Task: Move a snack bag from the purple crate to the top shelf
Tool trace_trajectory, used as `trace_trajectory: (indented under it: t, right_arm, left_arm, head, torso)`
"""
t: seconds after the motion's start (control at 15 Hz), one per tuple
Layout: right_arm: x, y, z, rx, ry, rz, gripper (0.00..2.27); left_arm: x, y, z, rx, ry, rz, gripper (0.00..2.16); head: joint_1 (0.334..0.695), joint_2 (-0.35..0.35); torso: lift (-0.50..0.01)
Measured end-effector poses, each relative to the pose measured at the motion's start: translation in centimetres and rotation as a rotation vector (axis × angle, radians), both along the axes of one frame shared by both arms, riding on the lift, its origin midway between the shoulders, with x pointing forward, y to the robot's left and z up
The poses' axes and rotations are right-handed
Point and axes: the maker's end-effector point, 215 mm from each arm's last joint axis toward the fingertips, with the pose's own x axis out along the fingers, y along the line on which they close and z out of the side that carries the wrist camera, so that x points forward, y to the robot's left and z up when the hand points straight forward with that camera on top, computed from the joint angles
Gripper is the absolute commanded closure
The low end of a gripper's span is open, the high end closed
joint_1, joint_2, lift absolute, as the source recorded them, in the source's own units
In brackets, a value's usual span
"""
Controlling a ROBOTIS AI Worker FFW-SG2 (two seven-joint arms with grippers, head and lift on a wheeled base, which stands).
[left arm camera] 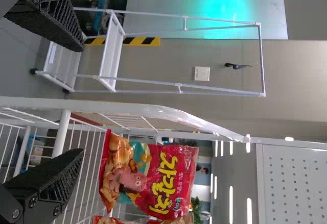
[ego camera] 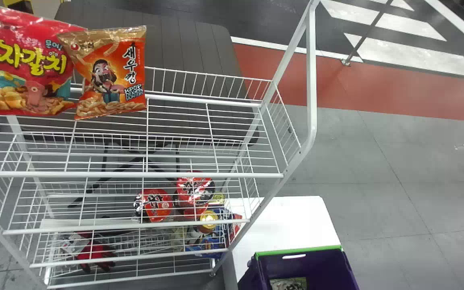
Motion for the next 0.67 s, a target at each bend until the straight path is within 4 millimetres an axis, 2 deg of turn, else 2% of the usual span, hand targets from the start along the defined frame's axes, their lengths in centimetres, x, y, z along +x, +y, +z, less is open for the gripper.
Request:
trace_trajectory:
  t: [0.2,0.33,0.53,0.67]
  right_arm:
    - [0.5,0.4,0.0,0.008,-0.008,0.017,1.69]
    - [0.9,1.6,0.8,0.03,-0.01,0.012,1.69]
    - [2.5,6.2,4.3,0.175,-0.034,-0.12,1.69]
    - [3.6,9.1,7.9,0.267,-0.047,-0.264,1.69]
  left_arm:
    - [0.0,-0.1,0.0,-0.002,0.0,0.004,0.12]
    - [-0.1,-0.2,-0.1,-0.001,0.003,0.007,0.12]
    - [-0.4,-0.9,-0.3,0.002,0.009,0.011,0.12]
    - [-0.7,-1.0,-0.3,0.004,0.011,0.016,0.12]
  head:
    - [0.695,-0.35]
    - [0.695,-0.35]
    - [0.695,-0.35]
    - [0.695,-0.35]
  torso:
    - [0.0]
    - [0.0]
    - [0.0]
    - [0.0]
